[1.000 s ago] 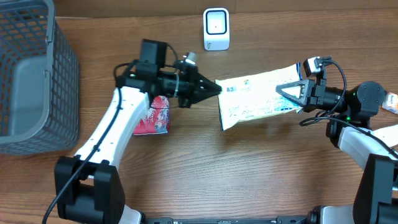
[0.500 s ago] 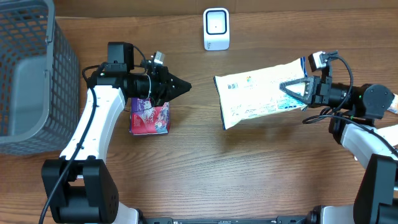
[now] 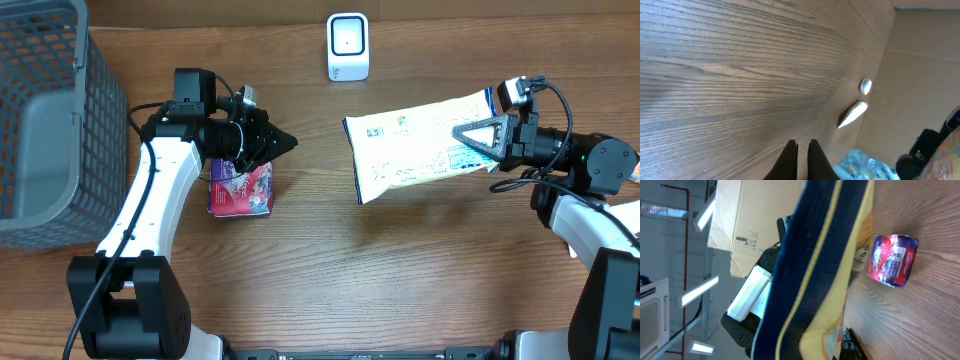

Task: Scan the item barcode

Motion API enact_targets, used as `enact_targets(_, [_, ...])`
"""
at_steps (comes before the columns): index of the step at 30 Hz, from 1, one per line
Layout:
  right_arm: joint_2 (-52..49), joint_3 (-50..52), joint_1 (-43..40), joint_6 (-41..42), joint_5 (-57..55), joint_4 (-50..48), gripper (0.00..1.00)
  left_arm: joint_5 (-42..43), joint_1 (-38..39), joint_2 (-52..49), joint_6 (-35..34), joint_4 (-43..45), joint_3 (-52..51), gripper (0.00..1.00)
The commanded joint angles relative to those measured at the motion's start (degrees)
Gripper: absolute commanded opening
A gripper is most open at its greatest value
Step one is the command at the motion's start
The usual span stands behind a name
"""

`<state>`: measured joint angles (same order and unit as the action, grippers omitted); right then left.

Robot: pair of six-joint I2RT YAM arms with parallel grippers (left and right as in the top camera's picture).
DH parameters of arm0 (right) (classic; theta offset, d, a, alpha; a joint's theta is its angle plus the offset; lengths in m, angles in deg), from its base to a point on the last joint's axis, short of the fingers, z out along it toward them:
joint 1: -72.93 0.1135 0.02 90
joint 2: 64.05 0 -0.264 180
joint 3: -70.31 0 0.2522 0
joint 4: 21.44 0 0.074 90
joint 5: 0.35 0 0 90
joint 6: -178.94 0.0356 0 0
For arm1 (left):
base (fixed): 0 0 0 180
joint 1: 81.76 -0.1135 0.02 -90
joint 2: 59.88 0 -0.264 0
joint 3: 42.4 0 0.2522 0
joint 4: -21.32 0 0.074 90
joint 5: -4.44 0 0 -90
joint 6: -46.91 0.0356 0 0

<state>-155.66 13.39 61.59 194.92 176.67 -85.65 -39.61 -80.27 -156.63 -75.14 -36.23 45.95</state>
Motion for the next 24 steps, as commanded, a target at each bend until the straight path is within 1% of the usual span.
enact_targets(1, [0.2,-1.6,-0.3,1.9,2.0,-0.5,0.04,-1.6,0.0,0.1,1.7,-0.2,-0.4,0.04])
enact_targets(7, [0.2,-1.6,-0.3,1.2,1.8,-2.3,0.04,-1.6,0.0,0.1,1.7,-0.1,-0.4,0.04])
enact_targets(8, [0.2,-1.8,-0.2,-1.3,1.3,-2.7,0.04,-1.7,0.0,0.1,1.8,-0.1,-0.4,0.04])
enact_targets(9, [0.2,-2.8,-0.2,-6.4,1.1,-2.4,0.04,-2.5,0.0,0.1,2.3,-0.1,-0.4,0.04])
enact_targets(12, [0.2,-6.3,-0.2,-17.8,0.1,0.1,0.04,-5.8,0.0,0.1,2.5,-0.2,-0.4,0.04])
enact_targets(13, [0.2,-7.9,-0.1,-23.1,-0.4,3.2,0.04,-6.6,0.0,0.1,2.5,-0.1,-0.4,0.04])
enact_targets(14, [0.2,-8.9,0.0,-26.6,-0.7,5.9,0.04,-7.2,0.0,0.1,2.5,0.2,-0.4,0.04])
enact_targets(15, [0.1,-10.9,0.5,-32.7,-1.5,11.7,0.04,-7.6,-0.1,0.1,2.5,0.4,-0.4,0.04])
enact_targets(17, [-0.1,-14.4,1.5,-42.0,-3.5,22.6,0.04,-8.5,-0.3,0.1,2.5,0.8,-0.4,0.04])
enact_targets(18, [-0.4,-17.2,2.4,-48.6,-5.1,29.9,0.04,-9.2,-0.5,0.1,2.6,0.8,-0.4,0.04])
enact_targets(21, [-1.1,-24.4,4.0,-59.2,-8.9,42.5,0.04,-9.3,-1.2,0.1,3.4,0.7,-0.4,0.04])
enact_targets(24, [-1.1,-31.1,4.2,-67.6,-18.1,55.4,0.04,-9.2,-2.0,0.1,3.8,0.6,-0.4,0.04])
